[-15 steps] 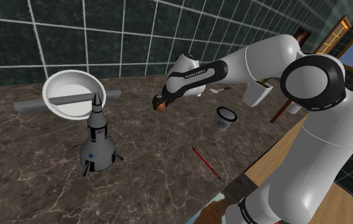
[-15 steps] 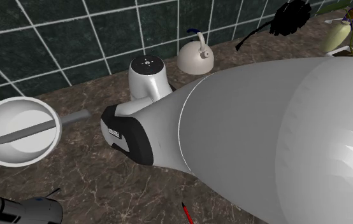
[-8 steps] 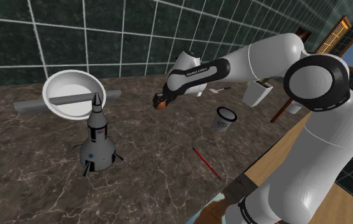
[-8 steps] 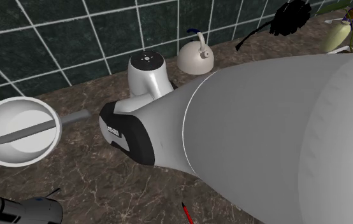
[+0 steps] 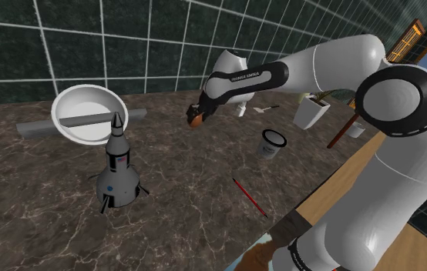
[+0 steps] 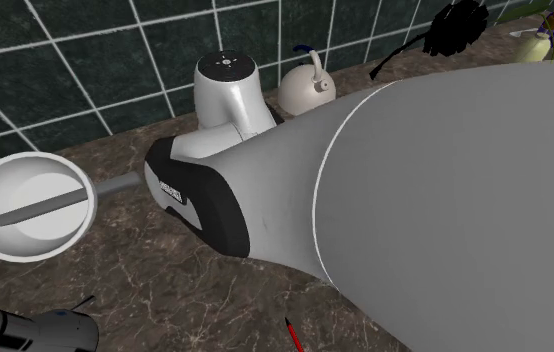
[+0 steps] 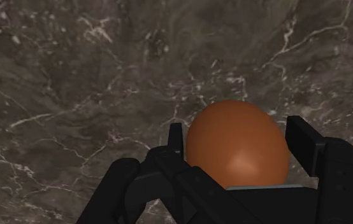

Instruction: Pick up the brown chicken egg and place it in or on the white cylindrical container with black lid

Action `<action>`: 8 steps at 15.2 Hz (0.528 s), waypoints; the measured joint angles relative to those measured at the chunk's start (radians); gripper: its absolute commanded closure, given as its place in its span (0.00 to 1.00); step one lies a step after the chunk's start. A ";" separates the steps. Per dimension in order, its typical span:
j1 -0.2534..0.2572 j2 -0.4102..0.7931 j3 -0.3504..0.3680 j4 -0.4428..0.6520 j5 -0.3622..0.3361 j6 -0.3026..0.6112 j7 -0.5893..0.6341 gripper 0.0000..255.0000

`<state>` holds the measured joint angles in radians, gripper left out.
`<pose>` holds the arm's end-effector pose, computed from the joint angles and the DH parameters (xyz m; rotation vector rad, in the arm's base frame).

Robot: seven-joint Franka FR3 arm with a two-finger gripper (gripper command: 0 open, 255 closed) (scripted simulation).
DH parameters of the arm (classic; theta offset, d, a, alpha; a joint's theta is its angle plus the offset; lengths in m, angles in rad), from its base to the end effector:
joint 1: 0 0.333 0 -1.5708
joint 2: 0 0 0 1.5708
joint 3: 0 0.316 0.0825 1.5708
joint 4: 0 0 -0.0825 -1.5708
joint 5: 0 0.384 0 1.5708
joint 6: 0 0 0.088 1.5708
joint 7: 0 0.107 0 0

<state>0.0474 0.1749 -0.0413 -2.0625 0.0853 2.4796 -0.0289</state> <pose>0.6001 0.0040 0.3745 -3.0682 0.0374 -0.3747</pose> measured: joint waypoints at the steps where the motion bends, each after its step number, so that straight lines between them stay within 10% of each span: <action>1: 0.000 -0.009 -0.001 0.005 -0.001 -0.013 0.001 1.00; 8: 0.002 -0.051 -0.002 0.049 -0.012 -0.099 0.014 1.00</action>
<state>0.0495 0.1240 -0.0432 -2.0138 0.0735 2.3805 -0.0153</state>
